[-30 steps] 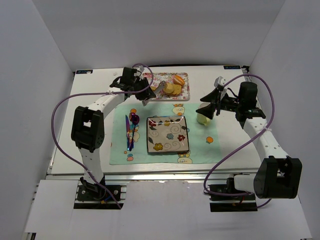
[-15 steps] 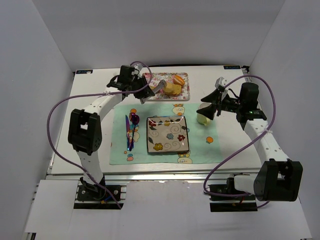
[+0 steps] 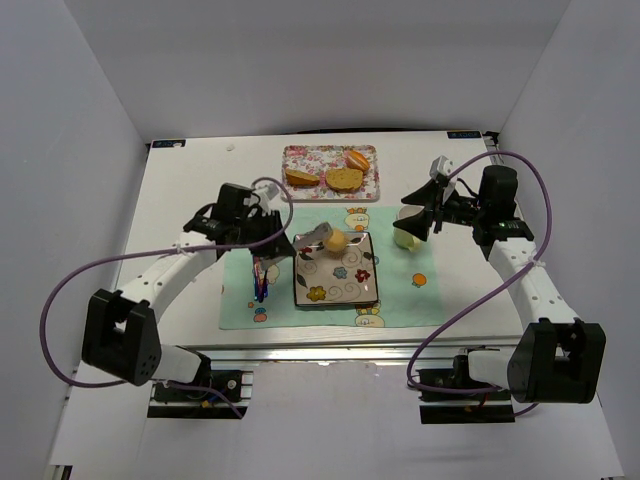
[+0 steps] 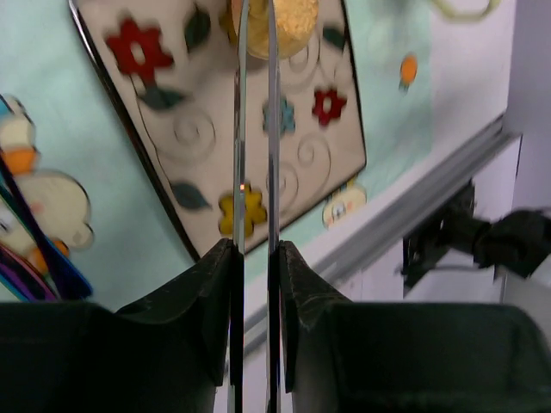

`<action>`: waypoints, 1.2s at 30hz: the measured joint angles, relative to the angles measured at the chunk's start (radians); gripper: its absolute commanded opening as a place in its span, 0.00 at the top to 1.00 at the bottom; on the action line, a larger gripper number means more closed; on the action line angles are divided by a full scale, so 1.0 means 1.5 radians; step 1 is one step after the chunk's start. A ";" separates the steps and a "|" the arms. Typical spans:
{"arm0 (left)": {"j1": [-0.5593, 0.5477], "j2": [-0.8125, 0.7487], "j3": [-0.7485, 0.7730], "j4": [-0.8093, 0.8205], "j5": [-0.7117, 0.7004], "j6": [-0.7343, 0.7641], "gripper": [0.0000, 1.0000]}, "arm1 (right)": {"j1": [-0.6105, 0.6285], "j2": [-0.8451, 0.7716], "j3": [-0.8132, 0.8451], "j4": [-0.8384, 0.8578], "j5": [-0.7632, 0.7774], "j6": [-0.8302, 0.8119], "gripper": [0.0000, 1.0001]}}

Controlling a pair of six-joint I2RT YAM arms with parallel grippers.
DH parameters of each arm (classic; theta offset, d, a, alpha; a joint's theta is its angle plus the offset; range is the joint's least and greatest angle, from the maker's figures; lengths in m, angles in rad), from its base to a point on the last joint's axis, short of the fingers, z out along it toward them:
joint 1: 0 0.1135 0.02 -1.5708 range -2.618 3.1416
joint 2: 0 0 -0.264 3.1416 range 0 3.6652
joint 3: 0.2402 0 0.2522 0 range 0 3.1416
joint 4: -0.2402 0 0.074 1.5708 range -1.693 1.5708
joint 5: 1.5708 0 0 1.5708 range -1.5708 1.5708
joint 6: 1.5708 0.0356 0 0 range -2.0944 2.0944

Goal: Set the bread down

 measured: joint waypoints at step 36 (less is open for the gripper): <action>0.219 -0.123 -0.001 -0.023 -0.149 0.054 1.00 | 0.110 0.022 0.050 -0.140 0.071 -0.095 0.48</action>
